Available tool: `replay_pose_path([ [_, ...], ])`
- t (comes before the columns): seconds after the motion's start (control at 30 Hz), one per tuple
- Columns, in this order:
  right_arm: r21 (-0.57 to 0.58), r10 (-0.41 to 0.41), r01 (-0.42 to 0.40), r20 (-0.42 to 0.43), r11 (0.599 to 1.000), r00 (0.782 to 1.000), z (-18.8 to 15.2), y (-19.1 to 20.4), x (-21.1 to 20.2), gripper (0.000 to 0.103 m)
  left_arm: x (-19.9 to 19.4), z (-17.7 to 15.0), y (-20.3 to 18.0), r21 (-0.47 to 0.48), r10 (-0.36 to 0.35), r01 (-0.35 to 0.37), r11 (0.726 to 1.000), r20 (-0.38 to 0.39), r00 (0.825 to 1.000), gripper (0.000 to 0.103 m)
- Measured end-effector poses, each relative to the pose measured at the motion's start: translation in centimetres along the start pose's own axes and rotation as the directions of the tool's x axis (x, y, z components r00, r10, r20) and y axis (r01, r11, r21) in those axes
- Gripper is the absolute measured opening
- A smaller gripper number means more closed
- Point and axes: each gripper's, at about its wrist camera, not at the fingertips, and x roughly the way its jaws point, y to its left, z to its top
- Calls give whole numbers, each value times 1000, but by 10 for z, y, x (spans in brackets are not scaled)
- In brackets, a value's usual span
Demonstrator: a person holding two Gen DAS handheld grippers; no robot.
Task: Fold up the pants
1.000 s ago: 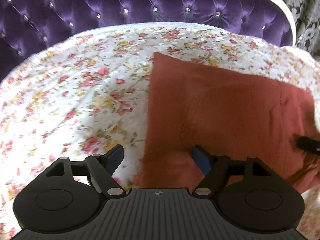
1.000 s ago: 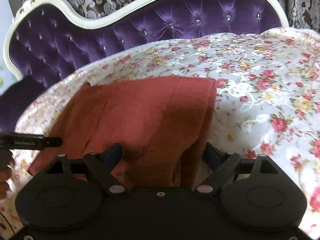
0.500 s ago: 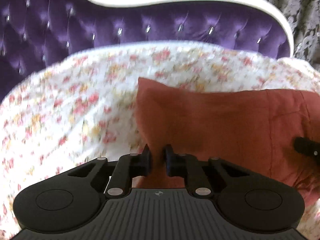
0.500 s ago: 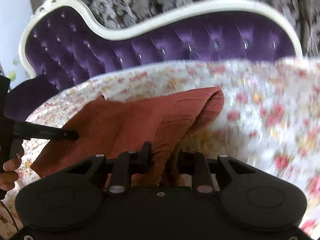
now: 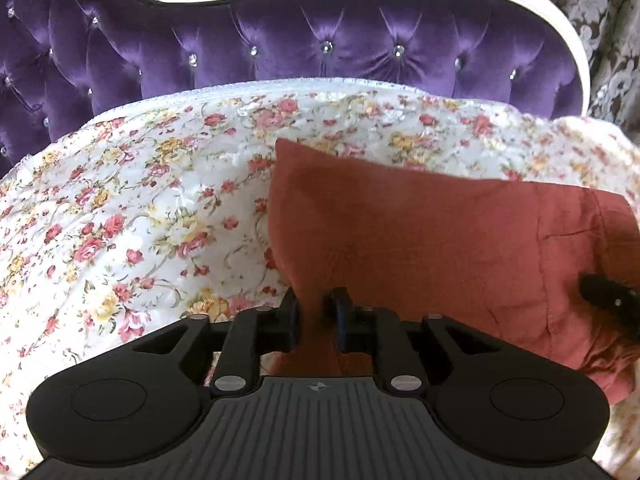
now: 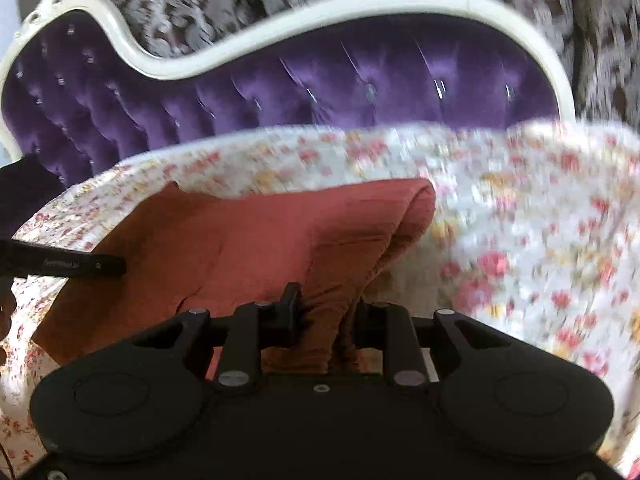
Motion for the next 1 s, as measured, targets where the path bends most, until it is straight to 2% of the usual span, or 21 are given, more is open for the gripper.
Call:
replay_pose_path([
  [0.07, 48, -5, 6, -12, 999, 1000, -3, -9, 5, 47, 2, -3, 1, 21, 10, -10, 1000, 3, 1000, 28],
  [0.17, 105, 34, -34, -1, 994, 999, -8, -20, 6, 47, 3, -5, 3, 24, 12, -12, 1000, 10, 1000, 33],
  [0.27, 94, 27, -29, 17, 995, 999, -12, -17, 5, 47, 4, -5, 6, 21, 11, -11, 1000, 16, 1000, 40],
  [0.33, 92, 21, -23, 28, 995, 999, -14, -16, 5, 47, 5, -6, 8, 16, 33, -33, 999, 22, 999, 58],
  [0.4, 109, 27, -31, 33, 994, 999, -14, -18, 5, 48, 7, -5, 15, -8, 27, -27, 1000, 17, 999, 64],
  [0.5, 101, 29, -30, 8, 994, 1000, -6, -19, 3, 48, 3, -1, 29, -63, -25, 25, 998, -8, 1000, 62],
  [0.57, 87, -4, 3, 16, 996, 1000, -2, -15, -5, 49, -8, -1, 30, -76, -18, 18, 997, 5, 1000, 60],
  [0.7, 64, -88, 82, 101, 995, 991, 0, 0, -34, 52, -39, -9, 21, -12, 55, -55, 998, 59, 997, 59],
  [0.83, 3, -107, 108, 200, 994, 974, -3, 28, -62, 54, -58, -20, 15, -26, 13, -11, 1000, 80, 997, 59],
  [0.9, -37, -104, 112, 187, 993, 977, -10, 41, -63, 49, -56, -27, 11, -27, 16, -15, 1000, 57, 998, 59],
  [0.93, -57, -104, 113, 151, 992, 983, -16, 46, -59, 46, -52, -32, 9, -23, 20, -19, 1000, 43, 999, 59],
  [0.97, -69, -117, 125, 114, 990, 987, -22, 48, -54, 38, -47, -38, 8, -23, 23, -22, 999, 24, 999, 59],
  [1.0, -77, -143, 148, 70, 986, 987, -30, 49, -46, 37, -40, -44, 7, -30, 25, -26, 999, -5, 1000, 61],
])
